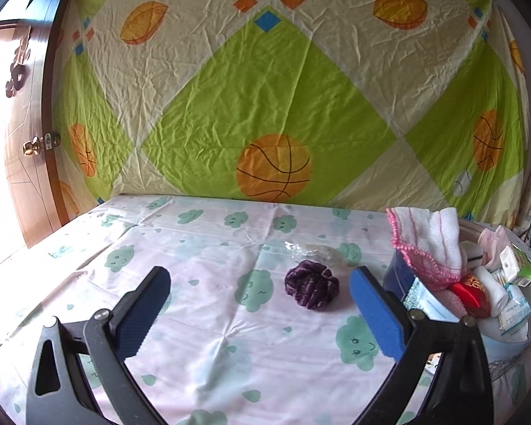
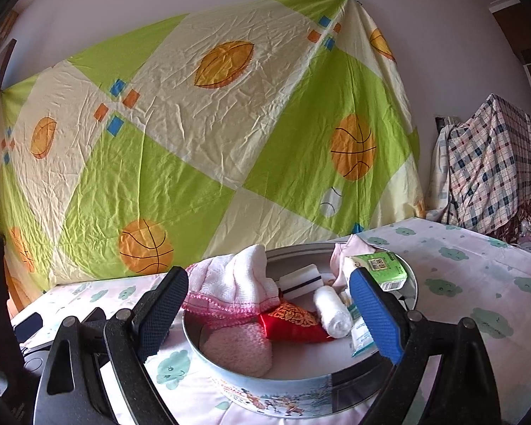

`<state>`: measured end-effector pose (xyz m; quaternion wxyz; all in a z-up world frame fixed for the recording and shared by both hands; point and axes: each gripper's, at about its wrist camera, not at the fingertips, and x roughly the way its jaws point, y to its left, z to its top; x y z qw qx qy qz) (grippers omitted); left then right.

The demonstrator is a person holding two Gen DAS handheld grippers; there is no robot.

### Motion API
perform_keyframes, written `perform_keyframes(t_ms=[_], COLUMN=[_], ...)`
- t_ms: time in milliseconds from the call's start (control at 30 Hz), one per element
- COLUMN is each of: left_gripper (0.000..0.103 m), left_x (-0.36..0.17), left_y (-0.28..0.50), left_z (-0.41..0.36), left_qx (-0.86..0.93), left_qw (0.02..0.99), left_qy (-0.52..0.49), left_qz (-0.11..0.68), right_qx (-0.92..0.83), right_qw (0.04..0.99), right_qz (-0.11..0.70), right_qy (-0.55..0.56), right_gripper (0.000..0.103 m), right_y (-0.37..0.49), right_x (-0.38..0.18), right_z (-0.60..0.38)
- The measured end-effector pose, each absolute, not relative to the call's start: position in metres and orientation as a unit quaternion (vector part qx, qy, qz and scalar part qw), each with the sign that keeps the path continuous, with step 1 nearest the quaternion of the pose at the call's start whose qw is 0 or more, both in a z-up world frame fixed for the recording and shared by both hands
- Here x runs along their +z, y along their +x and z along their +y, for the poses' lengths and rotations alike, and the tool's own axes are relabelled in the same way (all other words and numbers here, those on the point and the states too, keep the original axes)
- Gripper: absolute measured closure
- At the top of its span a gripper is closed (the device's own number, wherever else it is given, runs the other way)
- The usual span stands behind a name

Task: Organize soft objects
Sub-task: 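Move both tools back toward the purple scrunchie and plastic bag, then grasp the purple scrunchie with the left tool and lift it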

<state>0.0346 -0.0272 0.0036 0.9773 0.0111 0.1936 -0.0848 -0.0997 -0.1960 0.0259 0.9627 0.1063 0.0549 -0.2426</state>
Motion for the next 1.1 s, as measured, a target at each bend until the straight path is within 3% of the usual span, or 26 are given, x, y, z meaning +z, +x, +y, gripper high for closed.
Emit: perform_keyframes(t_ms=[533,867,1100], left_gripper=[0.0,0.002,0.029], left_x=[-0.013,-0.036,-0.049], left_y=[0.09,0.132,0.154], left_z=[-0.059,-0.093,-0.089], left_qx=[-0.102,-0.101,-0.114], left_qw=[0.954,0.919,0.896], left_qy=[0.042,0.077,0.04], left_qz=[0.279,0.374,0.428], right_qx=[-0.218,-0.214,-0.214], right_qw=[0.964,0.968,0.968], right_qz=[0.068,0.057,0.062], right_qy=[0.137,0.118,0.116], right_gripper=[0.009,0.009,0.009], right_y=[-0.093,-0.095,-0.093], right_x=[0.022,0.025,0.025], right_z=[-0.192,-0.184,-0.184])
